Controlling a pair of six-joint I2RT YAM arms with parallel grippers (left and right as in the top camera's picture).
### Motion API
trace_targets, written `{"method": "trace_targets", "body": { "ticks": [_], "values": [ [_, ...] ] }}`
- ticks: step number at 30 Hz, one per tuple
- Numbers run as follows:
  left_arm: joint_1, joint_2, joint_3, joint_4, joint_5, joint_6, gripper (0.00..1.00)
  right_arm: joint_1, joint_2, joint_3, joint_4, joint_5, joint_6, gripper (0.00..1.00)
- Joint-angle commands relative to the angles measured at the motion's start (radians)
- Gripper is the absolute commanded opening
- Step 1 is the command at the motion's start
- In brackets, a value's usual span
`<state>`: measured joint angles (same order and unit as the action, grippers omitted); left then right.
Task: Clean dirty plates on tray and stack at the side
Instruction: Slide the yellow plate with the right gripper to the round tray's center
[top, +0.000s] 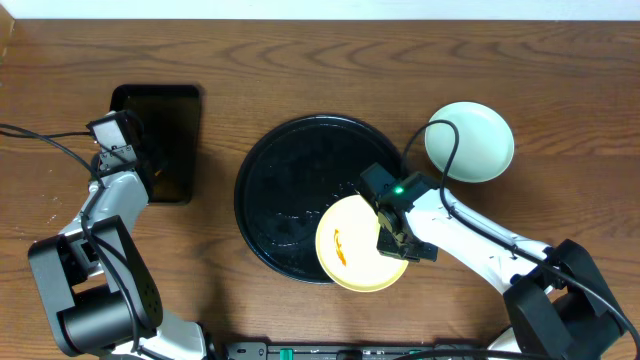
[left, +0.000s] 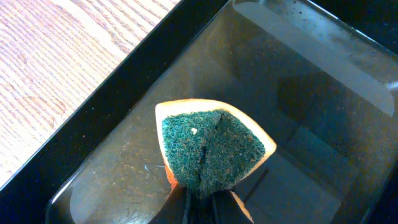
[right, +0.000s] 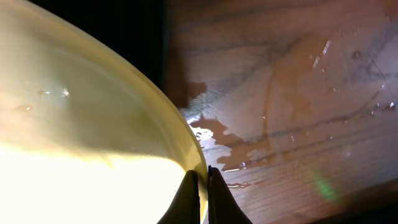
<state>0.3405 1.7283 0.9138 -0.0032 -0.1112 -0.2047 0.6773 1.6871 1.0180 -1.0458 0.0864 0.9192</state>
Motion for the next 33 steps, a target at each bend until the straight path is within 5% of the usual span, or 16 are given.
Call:
{"method": "trace_targets", "body": {
  "ticks": [1,11,23,25,28,33],
  "values": [
    [0.003,0.0,-0.013,-0.003,-0.002,0.01,0.08,-0.018,-0.006,0.05,0.023,0.01,-0.068,0.01],
    [0.003,0.0,-0.013,-0.003,-0.002,0.01,0.08,-0.091,-0.006,0.251,0.087,0.01,-0.224,0.01],
    [0.003,0.0,-0.013,-0.003,-0.002,0.01,0.08,-0.109,0.091,0.258,0.336,-0.068,-0.338,0.01],
    [0.003,0.0,-0.013,-0.003,-0.002,0.01,0.08,-0.108,0.13,0.258,0.348,-0.119,-0.346,0.07],
    [0.003,0.0,-0.013,-0.003,-0.002,0.01,0.08,-0.111,0.166,0.258,0.34,-0.138,-0.384,0.41],
    [0.003,0.0,-0.013,-0.003,-0.002,0.01,0.08,-0.139,0.143,0.296,0.274,-0.146,-0.454,0.43]
  ]
}}
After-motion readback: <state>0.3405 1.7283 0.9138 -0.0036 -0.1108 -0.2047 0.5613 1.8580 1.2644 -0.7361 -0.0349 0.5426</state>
